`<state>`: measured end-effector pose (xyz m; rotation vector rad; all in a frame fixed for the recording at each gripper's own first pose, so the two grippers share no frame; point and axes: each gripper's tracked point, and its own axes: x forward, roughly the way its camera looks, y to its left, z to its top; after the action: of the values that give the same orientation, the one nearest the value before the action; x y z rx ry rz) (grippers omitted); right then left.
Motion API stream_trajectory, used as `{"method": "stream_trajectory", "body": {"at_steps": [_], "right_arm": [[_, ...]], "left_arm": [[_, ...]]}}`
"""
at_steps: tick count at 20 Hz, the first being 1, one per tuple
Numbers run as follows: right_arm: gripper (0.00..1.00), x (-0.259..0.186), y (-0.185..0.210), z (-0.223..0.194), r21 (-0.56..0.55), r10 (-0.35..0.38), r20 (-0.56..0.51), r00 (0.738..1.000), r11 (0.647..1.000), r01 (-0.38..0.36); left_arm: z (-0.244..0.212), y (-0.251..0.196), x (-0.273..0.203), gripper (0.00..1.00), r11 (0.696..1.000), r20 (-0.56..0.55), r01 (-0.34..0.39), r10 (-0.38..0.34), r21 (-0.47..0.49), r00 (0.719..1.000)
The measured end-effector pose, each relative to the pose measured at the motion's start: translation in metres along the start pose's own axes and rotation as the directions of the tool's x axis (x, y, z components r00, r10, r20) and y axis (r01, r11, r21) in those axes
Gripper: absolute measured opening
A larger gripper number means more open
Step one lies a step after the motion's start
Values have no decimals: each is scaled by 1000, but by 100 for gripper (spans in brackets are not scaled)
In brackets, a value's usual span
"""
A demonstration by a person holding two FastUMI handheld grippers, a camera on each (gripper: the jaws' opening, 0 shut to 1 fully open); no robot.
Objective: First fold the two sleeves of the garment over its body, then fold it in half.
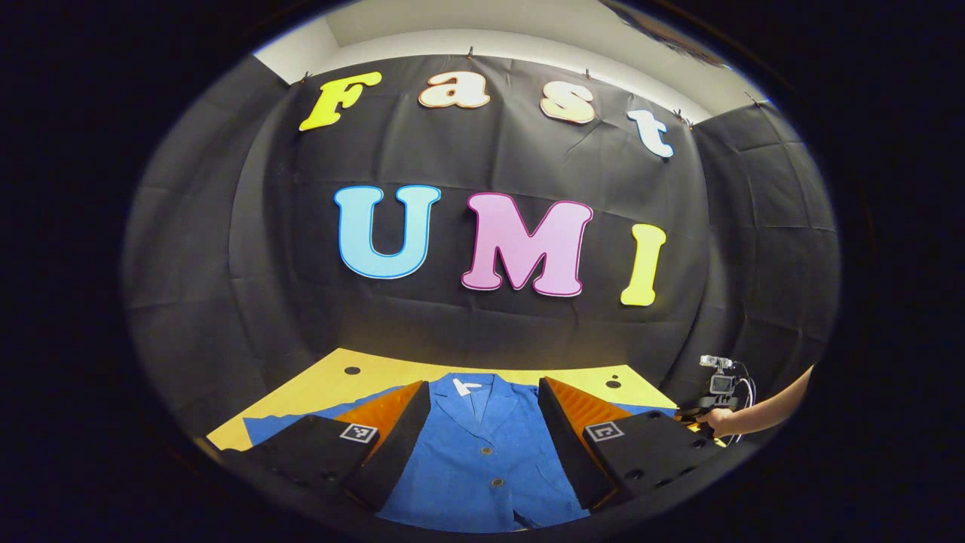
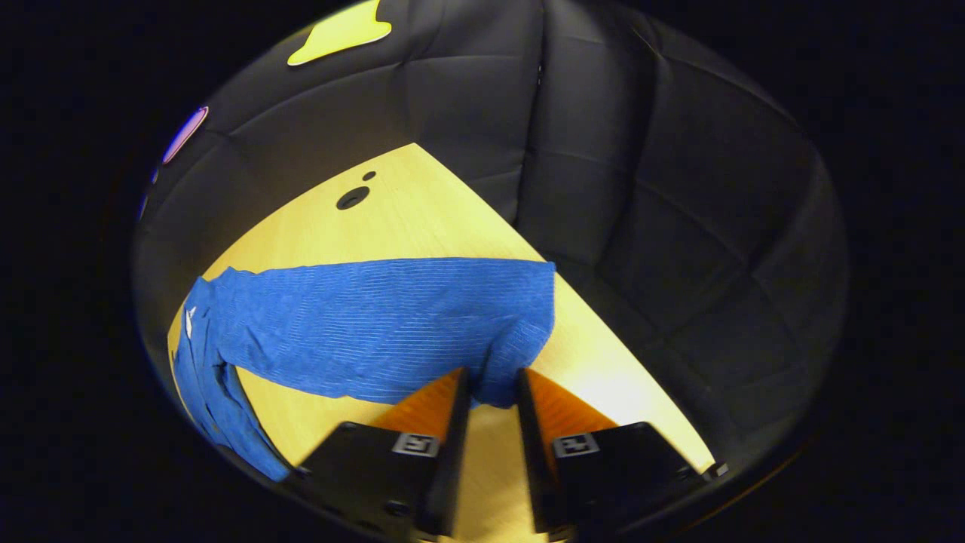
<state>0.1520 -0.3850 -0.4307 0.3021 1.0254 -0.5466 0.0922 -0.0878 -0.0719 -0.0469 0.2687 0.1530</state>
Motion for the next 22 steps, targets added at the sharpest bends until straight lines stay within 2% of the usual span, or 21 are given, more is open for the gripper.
{"method": "stream_trajectory", "body": {"at_steps": [1, 2, 3, 4, 7, 9, 12, 15, 16, 17, 19, 22], "right_arm": [[16, 1, 4, 1, 8, 4, 1, 1000, 1000, -4], [14, 1, 9, -2, 19, 19, -11, 1000, 1000, -19], [7, -1, 19, -1, 33, 67, -16, 998, 997, -66], [6, -4, 32, 1, 29, 104, -8, 995, 994, -104], [5, -28, 74, 33, -39, 175, 125, 977, 984, -172], [5, -57, 118, 43, -61, 253, 137, 958, 967, -247], [5, -91, 193, 49, -97, 380, 152, 912, 924, -369], [5, -122, 286, 31, -118, 521, 107, 847, 853, -509], [0, -134, 313, 16, -136, 558, 82, 826, 827, -545], [5, -140, 340, 1, -156, 583, 52, 811, 806, -570], [4, -153, 389, -26, -194, 628, 1, 778, 763, -616], [4, -184, 460, -79, -197, 706, -107, 700, 675, -711]], "left_arm": [[1, 3, -1, 82, 1000, -1, -7, 7, -3, 1000], [0, 6, -2, 82, 1000, -2, -14, 14, -9, 1000], [0, 9, -3, 82, 1000, -4, -20, 20, -18, 1000], [-3, 11, -6, 82, 999, -8, -23, 23, -32, 1000], [-3, 22, -17, 82, 996, -8, -34, 34, -87, 999], [-3, 35, -24, 82, 991, -10, -62, 62, -116, 998], [-9, 52, -34, 82, 986, -9, -95, 95, -138, 995], [-14, 65, -45, 82, 983, -17, -114, 113, -146, 993], [-15, 72, -50, 82, 982, -15, -125, 124, -142, 992], [-16, 79, -54, 82, 981, -14, -139, 138, -139, 990], [-23, 94, -62, 82, 974, -26, -165, 163, -158, 986], [-38, 110, -72, 82, 952, -54, -183, 175, -246, 983]]}}
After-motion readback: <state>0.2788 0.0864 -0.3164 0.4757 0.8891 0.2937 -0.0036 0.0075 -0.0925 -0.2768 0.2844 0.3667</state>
